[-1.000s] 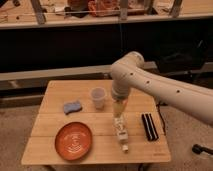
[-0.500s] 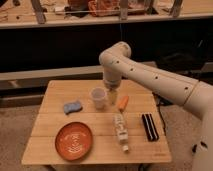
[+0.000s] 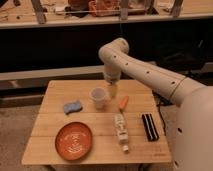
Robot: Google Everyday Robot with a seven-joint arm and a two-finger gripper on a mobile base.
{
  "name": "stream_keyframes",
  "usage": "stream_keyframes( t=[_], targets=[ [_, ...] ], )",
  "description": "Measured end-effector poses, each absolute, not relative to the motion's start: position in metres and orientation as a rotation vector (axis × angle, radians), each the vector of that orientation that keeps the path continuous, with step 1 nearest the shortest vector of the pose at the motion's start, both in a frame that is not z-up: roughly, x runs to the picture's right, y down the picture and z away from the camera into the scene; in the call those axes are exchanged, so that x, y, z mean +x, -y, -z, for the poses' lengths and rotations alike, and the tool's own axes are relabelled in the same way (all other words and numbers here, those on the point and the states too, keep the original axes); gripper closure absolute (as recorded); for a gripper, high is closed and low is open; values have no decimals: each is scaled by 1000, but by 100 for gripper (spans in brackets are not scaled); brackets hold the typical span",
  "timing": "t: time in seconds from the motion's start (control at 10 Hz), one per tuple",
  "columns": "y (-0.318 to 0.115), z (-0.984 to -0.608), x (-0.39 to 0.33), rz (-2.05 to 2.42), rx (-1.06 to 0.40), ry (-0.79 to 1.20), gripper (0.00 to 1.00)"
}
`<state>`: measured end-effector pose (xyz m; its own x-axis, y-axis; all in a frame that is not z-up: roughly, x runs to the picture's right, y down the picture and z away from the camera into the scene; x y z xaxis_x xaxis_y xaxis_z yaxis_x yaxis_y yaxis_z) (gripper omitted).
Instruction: Move the arm in a circular motion
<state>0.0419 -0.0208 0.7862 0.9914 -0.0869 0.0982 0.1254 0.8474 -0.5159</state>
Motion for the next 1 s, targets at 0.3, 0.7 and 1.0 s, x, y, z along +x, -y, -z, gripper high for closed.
stream_keyframes(
  t=[0.3, 0.7, 1.0],
  targets=[
    [30, -803, 44, 88, -569, 62, 20],
    [42, -825, 72, 29, -594, 18, 20],
    [36, -826, 124, -42, -605, -27, 20]
  ],
)
